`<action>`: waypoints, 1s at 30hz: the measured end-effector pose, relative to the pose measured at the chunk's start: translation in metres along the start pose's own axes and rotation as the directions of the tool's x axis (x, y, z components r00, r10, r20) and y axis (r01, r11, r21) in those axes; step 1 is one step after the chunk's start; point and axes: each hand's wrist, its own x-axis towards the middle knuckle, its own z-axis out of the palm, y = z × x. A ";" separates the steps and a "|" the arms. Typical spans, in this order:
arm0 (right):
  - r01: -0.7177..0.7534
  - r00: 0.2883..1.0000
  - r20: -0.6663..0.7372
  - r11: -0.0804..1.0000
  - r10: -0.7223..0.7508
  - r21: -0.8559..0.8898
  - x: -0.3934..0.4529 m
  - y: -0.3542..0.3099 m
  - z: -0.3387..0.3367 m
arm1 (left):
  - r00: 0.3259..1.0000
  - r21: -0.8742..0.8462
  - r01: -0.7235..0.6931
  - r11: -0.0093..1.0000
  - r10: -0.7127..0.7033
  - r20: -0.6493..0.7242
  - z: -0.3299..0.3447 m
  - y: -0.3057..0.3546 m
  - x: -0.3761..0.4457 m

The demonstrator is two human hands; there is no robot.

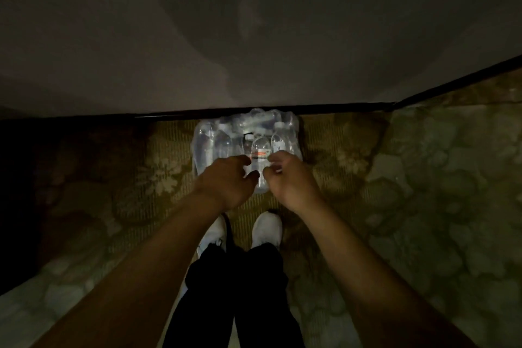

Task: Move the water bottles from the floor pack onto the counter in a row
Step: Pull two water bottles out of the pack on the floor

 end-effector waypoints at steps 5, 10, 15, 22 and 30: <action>0.004 1.000 -0.018 1.000 -0.004 -0.003 0.044 0.020 0.024 | 1.000 0.005 -0.004 1.000 0.004 0.006 0.022 -0.016 0.043; -0.013 1.000 -0.003 0.999 0.013 -0.043 0.089 0.042 0.044 | 1.000 -0.020 -0.020 1.000 0.020 0.007 0.042 -0.026 0.088; 0.010 1.000 0.025 0.993 -0.007 -0.121 0.136 0.063 0.057 | 0.999 0.021 -0.036 0.999 0.036 0.008 0.056 -0.031 0.133; 0.024 0.998 0.064 0.985 -0.013 -0.170 0.183 0.084 0.058 | 0.999 0.057 -0.038 0.998 0.037 0.017 0.074 -0.035 0.189; 0.020 1.000 0.009 0.940 -0.018 -0.341 0.219 0.101 0.061 | 0.998 0.120 -0.028 0.992 0.034 -0.048 0.094 -0.043 0.222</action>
